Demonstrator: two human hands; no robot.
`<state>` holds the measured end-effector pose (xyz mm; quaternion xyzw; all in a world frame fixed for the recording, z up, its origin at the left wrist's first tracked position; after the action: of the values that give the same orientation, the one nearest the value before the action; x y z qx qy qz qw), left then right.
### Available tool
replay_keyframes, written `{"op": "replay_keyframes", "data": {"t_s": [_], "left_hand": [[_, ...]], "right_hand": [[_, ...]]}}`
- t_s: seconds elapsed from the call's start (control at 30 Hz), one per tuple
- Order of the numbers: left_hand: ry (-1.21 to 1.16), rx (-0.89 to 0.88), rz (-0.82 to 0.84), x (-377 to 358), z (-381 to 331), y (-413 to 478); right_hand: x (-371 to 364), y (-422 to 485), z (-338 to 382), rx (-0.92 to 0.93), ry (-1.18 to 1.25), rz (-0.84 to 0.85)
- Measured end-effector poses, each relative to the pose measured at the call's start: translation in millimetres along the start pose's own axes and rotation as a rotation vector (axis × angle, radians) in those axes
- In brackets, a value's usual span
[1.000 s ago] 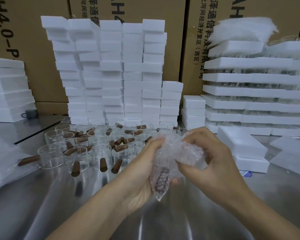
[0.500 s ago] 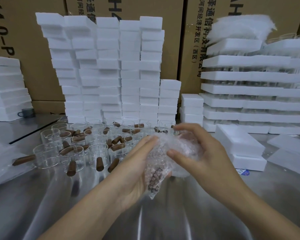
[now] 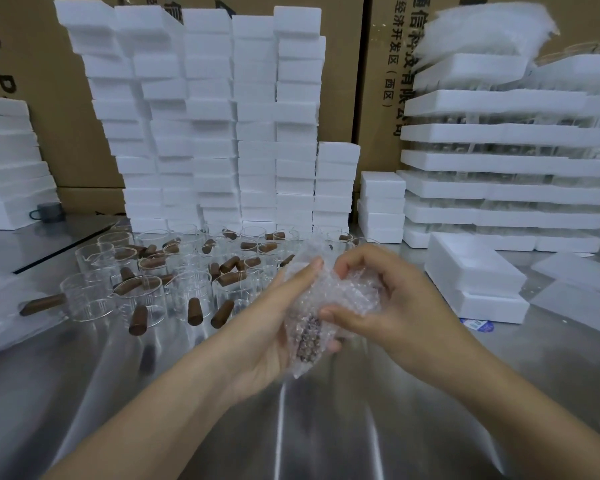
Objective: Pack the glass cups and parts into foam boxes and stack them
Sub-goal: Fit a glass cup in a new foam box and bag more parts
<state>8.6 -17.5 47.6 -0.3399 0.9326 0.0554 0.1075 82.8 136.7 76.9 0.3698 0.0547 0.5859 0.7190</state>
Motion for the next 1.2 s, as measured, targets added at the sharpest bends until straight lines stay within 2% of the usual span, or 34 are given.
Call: {"op": "replay_keyframes", "data": {"t_s": [0.1,0.23,0.33,0.43,0.53,0.63,0.77,0.9,0.97,1.1,1.2], "left_hand": [[0.053,0.004,0.034,3,-4,0],[0.048,-0.018,0.059,7,-6,0],[0.011,-0.076,0.015,8,-6,3],[0.004,-0.101,-0.056,11,-4,6],[0.005,-0.115,-0.047,11,-4,7],[0.024,-0.096,-0.011,7,-3,5],[-0.013,0.046,0.092,-2,-3,-1],[-0.085,0.094,0.226,-10,-5,-6],[-0.156,0.102,0.173,-8,-3,-5],[-0.194,0.068,0.045,-3,-2,-2],[-0.138,0.027,0.023,-7,-1,-2]], "right_hand": [[2,2,2,0.011,0.118,-0.009],[4,2,3,-0.029,0.093,-0.011],[3,1,2,-0.077,0.021,0.071],[-1,0,1,-0.179,0.189,0.188],[-1,2,-1,-0.189,0.313,0.079],[5,2,-7,-0.135,0.212,-0.067],[2,-4,3,0.062,-0.018,-0.129],[-7,-8,9,0.143,-0.08,-0.17],[-8,-8,13,0.159,-0.147,-0.122],[-12,-6,12,0.158,-0.238,0.157],[-10,-5,7,0.11,-0.159,0.119]]}}
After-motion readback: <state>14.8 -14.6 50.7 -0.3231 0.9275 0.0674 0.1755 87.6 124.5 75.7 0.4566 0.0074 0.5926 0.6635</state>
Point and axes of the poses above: each hand's wrist, its own y-axis towards the middle knuckle, its own x-axis out of the back of the hand, z = x × y, the point moved 3 cm from there along y, towards the middle knuckle, and after that the axes turned 12 degrees about y, right-handed, at the moved point
